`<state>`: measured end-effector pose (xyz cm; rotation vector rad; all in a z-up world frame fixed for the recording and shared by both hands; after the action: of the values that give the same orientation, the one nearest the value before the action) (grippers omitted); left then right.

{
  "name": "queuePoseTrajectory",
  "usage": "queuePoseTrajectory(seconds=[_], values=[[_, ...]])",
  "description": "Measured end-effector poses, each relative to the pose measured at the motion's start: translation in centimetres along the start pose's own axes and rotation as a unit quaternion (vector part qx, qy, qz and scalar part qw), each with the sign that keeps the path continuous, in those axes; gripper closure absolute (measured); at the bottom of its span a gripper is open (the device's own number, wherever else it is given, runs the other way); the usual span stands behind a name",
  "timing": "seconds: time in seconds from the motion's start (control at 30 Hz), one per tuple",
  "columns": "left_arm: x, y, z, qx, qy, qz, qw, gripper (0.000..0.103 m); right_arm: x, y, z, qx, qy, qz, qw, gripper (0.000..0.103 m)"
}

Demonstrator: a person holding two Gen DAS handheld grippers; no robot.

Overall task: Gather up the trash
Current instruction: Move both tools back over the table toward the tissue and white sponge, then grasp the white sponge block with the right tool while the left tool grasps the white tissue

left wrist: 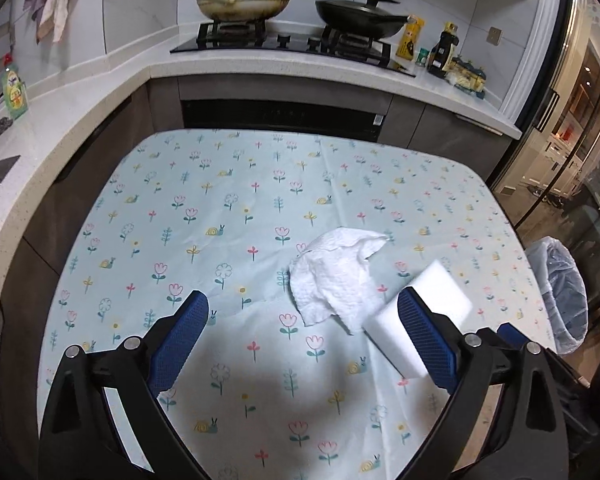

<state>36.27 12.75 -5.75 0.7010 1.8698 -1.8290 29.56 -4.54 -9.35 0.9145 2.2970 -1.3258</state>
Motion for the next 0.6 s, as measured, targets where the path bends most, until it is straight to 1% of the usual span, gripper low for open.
queuePoseTrajectory(seconds=[0.17, 0.3, 0.37, 0.4, 0.43, 0.47, 0.53, 0.57, 0.6], values=[[-0.3, 4.1, 0.8, 0.010, 0.002, -0.028, 0.9996, 0.012, 0.4, 2.9, 1.4, 0.001, 0.026, -0.019, 0.999, 0.059], [-0.7, 6.7, 2.2, 0.024, 0.008, -0.046, 0.9986, 0.012, 0.2, 3.6, 1.8, -0.020, 0.037, -0.014, 0.999, 0.062], [-0.7, 7.9, 3.1, 0.032, 0.016, -0.056, 0.9978, 0.014, 0.1, 3.6, 1.9, -0.028, 0.041, -0.014, 0.999, 0.064], [-0.6, 8.4, 3.5, 0.036, 0.022, -0.060, 0.9973, 0.022, 0.2, 3.6, 1.9, -0.031, 0.040, -0.014, 0.999, 0.064], [-0.5, 8.9, 3.9, 0.044, 0.028, -0.067, 0.9964, 0.035, 0.2, 3.6, 1.9, -0.033, 0.039, -0.014, 0.999, 0.065], [-0.3, 9.3, 4.2, 0.048, 0.033, -0.074, 0.9956, 0.041, 0.2, 3.5, 1.9, -0.034, 0.037, -0.014, 0.999, 0.065], [0.0, 9.7, 4.8, 0.052, 0.038, -0.080, 0.9947, 0.059, 0.1, 3.3, 1.8, -0.036, 0.035, -0.016, 0.999, 0.067], [0.1, 9.6, 5.0, 0.051, 0.041, -0.075, 0.9950, 0.062, 0.1, 3.3, 1.8, -0.037, 0.035, -0.016, 0.999, 0.068], [0.2, 9.4, 5.1, 0.056, 0.044, -0.074, 0.9947, 0.072, 0.1, 3.3, 1.6, -0.039, 0.033, -0.017, 0.999, 0.071]])
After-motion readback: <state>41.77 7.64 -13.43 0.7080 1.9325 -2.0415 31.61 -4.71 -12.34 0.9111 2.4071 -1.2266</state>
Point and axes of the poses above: each gripper's, at about its wrist camera, not at the fingertips, and y roughly the way its jaws point, z to its right, x to its underside, the point moved 2 cm from there along y, roughly the way its jaws point, and after that the axes turned 13 degrees about -x, right-handed, at the moved point
